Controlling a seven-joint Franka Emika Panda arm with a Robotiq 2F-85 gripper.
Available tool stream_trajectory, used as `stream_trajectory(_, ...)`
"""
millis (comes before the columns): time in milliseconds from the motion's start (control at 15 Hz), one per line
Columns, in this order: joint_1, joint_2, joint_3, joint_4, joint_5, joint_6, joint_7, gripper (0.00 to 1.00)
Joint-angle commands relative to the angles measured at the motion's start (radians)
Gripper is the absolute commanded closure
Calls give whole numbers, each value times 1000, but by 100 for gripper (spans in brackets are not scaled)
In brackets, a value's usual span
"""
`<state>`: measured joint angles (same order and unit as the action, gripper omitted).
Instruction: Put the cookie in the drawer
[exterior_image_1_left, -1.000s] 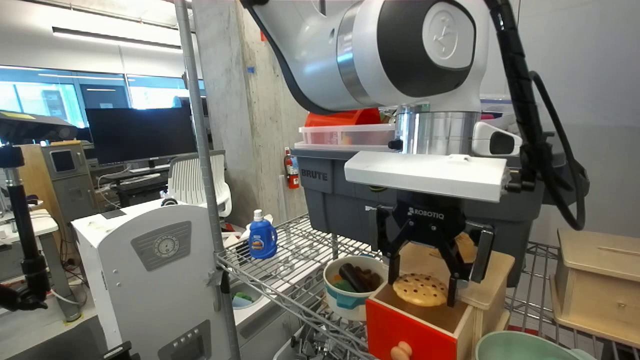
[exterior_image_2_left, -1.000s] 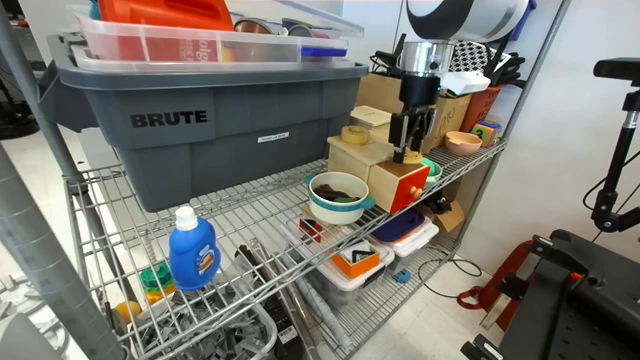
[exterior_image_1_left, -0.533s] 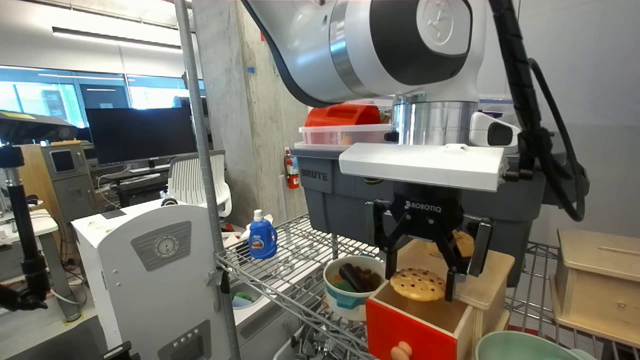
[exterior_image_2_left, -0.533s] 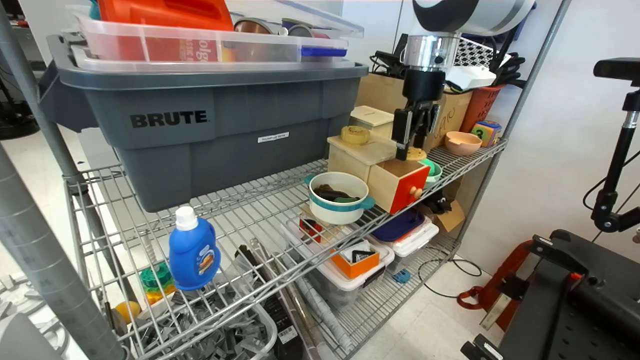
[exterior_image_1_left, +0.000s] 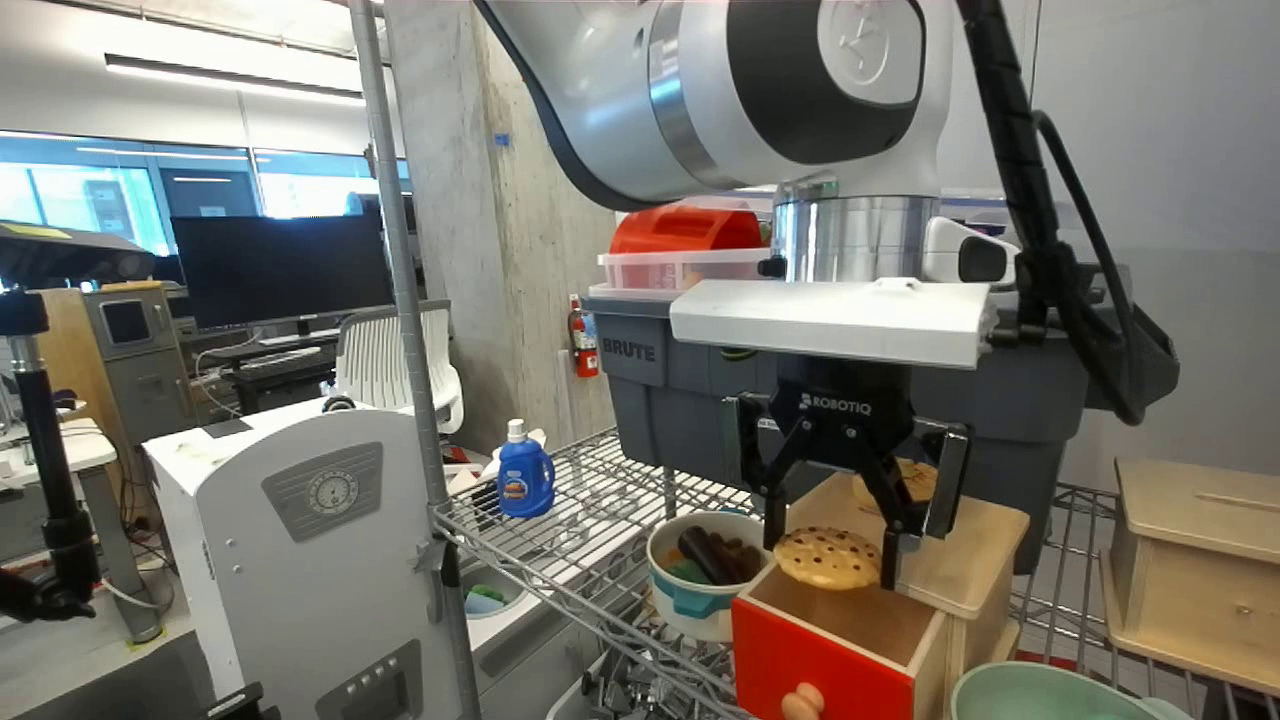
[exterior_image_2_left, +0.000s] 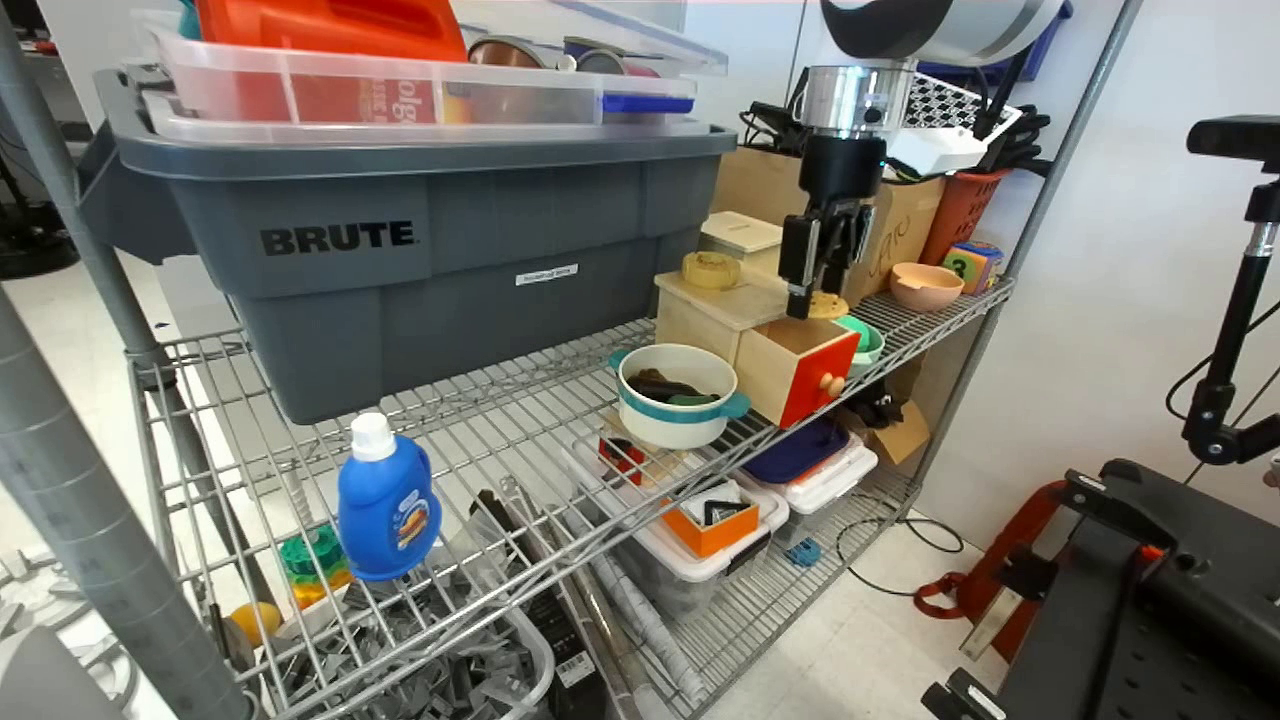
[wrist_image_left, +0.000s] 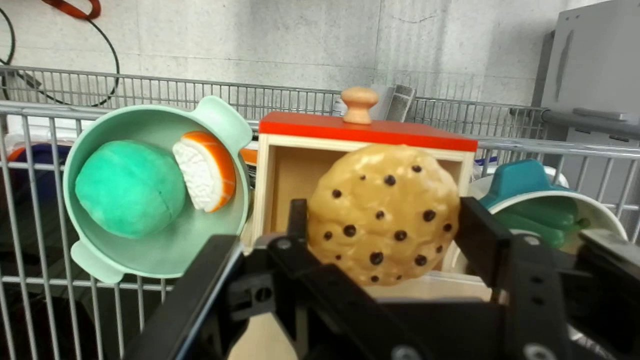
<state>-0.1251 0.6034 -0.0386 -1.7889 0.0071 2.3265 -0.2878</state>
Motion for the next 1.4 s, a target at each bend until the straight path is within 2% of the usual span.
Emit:
stream_trajectory(0,4,-21,1,-12,-31,3,16,51)
stream_trajectory(400,5,-12,-1,5,-34,-3,22,49)
stream_trajectory(467,5,-12,-1,6,-33,-3,23,26)
stream_trajectory(533,5,-12,-1,7,-33,-4,24,17)
stream_trajectory(667,5,-10,-1,10,-34,-4,25,17)
stream_trajectory(800,4,-5,-1,20,-33,-9,24,27)
stream_trajectory(933,4,-3,0,31,-31,-13,25,28)
stream_trajectory(1067,10,-8,-1,29,-38,-10,28,7)
stream_trajectory(1200,12,-13,1,27,-37,-9,28,1)
stream_trajectory(1333,13,-25,5,13,-33,-2,24,0)
